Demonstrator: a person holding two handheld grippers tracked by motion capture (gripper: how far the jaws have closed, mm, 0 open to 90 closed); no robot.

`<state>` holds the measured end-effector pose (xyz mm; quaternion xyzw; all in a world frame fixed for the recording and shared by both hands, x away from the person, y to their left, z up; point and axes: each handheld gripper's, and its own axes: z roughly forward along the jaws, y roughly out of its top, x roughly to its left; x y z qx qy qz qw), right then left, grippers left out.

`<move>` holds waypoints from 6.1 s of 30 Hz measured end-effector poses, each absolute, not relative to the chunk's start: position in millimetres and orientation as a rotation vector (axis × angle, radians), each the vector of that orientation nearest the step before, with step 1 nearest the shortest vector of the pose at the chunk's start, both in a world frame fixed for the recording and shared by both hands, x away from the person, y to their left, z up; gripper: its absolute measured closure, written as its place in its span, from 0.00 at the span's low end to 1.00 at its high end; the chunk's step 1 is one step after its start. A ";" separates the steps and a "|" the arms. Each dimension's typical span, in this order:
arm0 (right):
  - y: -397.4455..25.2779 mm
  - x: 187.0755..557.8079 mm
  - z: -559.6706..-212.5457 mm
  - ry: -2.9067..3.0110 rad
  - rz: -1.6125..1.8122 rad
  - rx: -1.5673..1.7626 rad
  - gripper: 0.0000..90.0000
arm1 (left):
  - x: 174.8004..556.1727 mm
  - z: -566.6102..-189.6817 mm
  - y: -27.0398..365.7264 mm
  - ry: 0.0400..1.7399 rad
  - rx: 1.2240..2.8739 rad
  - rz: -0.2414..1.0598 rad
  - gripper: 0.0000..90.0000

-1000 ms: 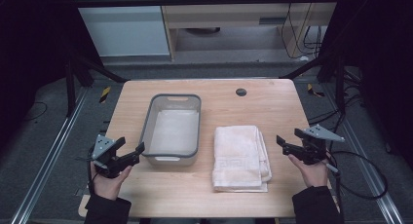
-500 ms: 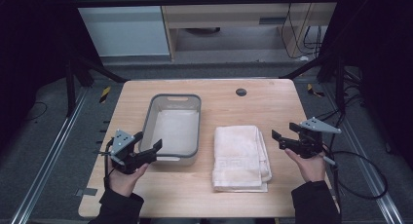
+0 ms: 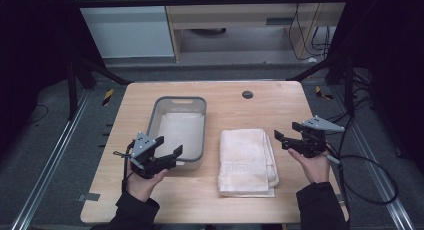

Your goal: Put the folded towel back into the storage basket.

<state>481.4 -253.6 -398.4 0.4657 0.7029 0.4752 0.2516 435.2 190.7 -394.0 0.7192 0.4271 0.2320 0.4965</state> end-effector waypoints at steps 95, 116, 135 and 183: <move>-213.5 529.4 -486.0 2.185 1.121 1.420 0.27 | 445.6 -490.5 57.7 0.982 2.107 0.350 0.32; -212.3 534.8 -495.4 2.257 1.154 1.544 0.43 | 456.4 -495.4 52.9 1.021 2.134 0.186 0.44; -212.9 534.5 -490.2 2.286 1.233 1.607 0.73 | 456.8 -492.1 54.1 0.992 2.133 0.086 0.75; -205.9 490.8 -395.8 2.106 1.453 1.347 0.74 | 431.3 -413.4 85.9 0.840 1.997 0.190 0.83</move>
